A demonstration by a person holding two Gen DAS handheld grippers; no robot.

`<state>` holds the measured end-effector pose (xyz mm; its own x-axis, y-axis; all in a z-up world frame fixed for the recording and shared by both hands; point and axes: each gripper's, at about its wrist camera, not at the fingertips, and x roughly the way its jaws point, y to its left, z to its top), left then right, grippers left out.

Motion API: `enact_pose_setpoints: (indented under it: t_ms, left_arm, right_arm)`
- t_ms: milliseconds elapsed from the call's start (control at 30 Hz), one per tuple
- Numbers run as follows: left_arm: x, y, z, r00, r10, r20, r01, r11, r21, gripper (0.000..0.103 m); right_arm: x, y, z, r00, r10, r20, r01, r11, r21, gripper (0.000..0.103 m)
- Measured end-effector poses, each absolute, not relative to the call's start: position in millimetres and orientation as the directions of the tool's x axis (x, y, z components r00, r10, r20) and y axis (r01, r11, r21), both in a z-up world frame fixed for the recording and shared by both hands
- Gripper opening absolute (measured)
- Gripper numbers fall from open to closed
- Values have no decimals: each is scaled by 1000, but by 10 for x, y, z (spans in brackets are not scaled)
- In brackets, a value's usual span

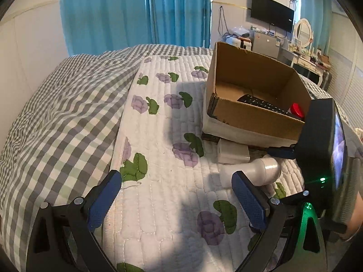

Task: Organize rigid objects
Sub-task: 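Grasp the white hair dryer with the right tool and lift it, then grasp the small white block with the left tool while the right tool holds the dryer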

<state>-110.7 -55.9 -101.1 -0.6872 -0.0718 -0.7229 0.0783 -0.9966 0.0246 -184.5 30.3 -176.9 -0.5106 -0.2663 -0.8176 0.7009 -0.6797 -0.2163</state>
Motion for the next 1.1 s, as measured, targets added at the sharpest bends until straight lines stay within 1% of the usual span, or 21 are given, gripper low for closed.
enact_pose_setpoints:
  t_ms: [67, 100, 300, 400, 533, 633, 800, 933, 1033, 1100]
  left_arm:
    - [-1102, -562, -1006, -687, -71, -723, 80, -997, 21, 99]
    - [-1106, -562, -1007, -687, -71, -723, 80, -997, 22, 99]
    - [-1105, -539, -1001, -689, -85, -719, 84, -996, 37, 99]
    - [-1115, -497, -1000, -685, -94, -723, 79, -995, 54, 99]
    - [-1129, -411, -961, -679, -98, -728, 63, -995, 75, 99]
    - [-1130, -311, -888, -686, -86, -723, 41, -996, 80, 99]
    - [-1210, -92, -861, -673, -52, -737, 11, -998, 61, 99]
    - [-1362, 134, -1012, -649, -58, -759, -21, -995, 94, 99]
    - [-1488, 244, -1151, -635, -74, -769, -35, -992, 124, 99]
    - [-1580, 292, -1245, -626, -79, -775, -41, -990, 134, 99]
  right_arm:
    - [-1834, 332, -1766, -529, -241, -814, 683, -690, -239, 62]
    - [-1819, 367, -1749, -530, -233, -815, 677, -695, -242, 61]
    - [-1663, 690, -1560, -535, -214, -817, 608, -769, -197, 60]
    - [-1547, 965, -1414, -534, -224, -816, 531, -839, -117, 60]
    - [-1361, 1204, -1256, -580, -189, -792, 443, -889, -112, 60]
    - [-1296, 1380, -1157, -600, -181, -780, 366, -928, -66, 60]
    - [-1355, 1660, -1177, -574, -135, -808, 214, -977, 11, 60]
    - [-1381, 2006, -1206, -564, -124, -817, 108, -991, 75, 60]
    - [-1424, 2099, -1265, -554, -134, -821, 74, -991, 112, 60]
    - [-1447, 2100, -1289, -552, -127, -824, 65, -992, 110, 60]
